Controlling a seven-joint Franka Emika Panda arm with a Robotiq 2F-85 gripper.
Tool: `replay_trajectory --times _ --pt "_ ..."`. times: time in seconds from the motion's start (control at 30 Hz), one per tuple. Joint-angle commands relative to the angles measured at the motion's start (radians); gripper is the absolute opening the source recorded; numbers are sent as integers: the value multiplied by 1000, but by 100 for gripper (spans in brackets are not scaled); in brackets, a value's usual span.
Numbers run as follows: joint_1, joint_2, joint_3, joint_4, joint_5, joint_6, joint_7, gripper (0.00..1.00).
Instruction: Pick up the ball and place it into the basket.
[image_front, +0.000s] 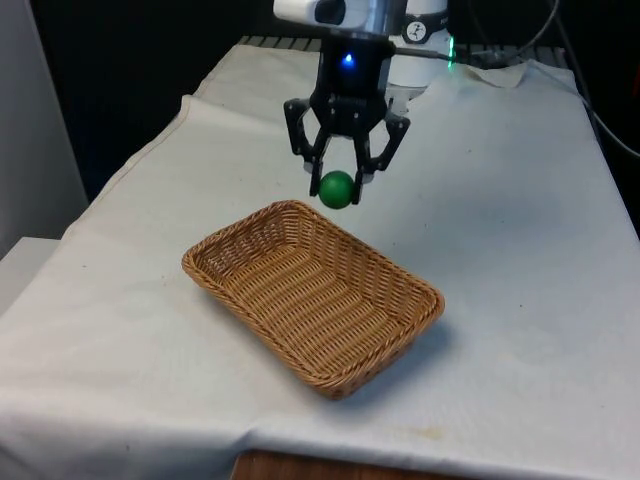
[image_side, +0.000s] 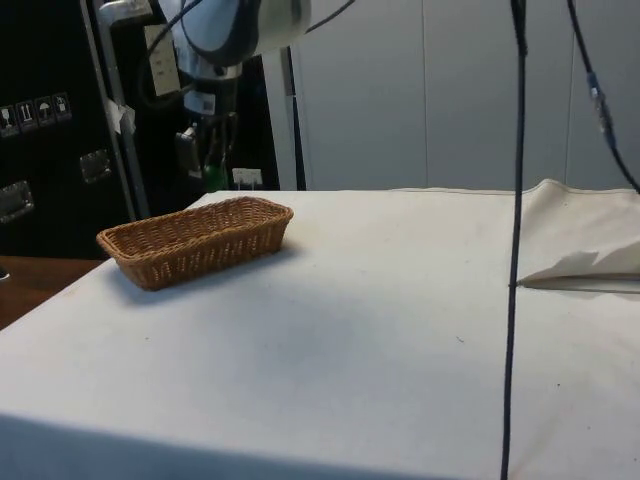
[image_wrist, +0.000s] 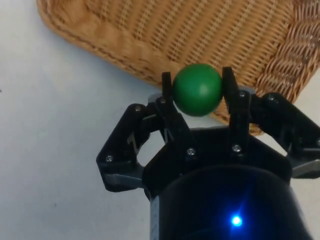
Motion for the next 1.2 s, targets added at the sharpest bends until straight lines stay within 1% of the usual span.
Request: replay_trajectory --times 0.0,0.03,0.07,0.2,0.23,0.27,0.3,0.33,0.37,0.4,0.5,0.63,0.67,0.7,0.8,0.83,0.97,1.0,1.03,1.1,1.17 --pt "-2 10 0 10 8 4 -4 0" --pt "-17 22 14 26 26 13 -20 0" --pt "-22 43 14 47 38 18 -24 0" --pt "-33 88 15 90 64 29 -34 0" --pt "-37 100 15 101 72 32 -38 0" --pt "-44 124 16 123 90 35 -48 0" --pt "-47 135 15 134 101 35 -54 0" --pt "-28 126 -3 120 85 27 -38 0" --pt "-49 150 14 146 113 36 -60 0" --pt "-52 165 13 157 126 38 -67 0" --pt "-57 205 8 188 158 37 -79 0" --pt "-60 265 -1 232 205 34 -78 0" --pt "-49 260 -13 225 197 29 -74 0" --pt "-60 275 -3 238 213 33 -77 0" --pt "-63 307 -5 259 235 34 -72 0" --pt "-65 326 -6 272 251 34 -70 0" --pt "-69 360 -7 302 280 31 -71 0" --pt "-59 357 -17 294 277 29 -69 0" --pt "-70 366 -8 308 287 29 -74 0" --pt "-72 375 -11 318 298 25 -77 0" --pt "-70 381 -13 323 310 22 -80 0"
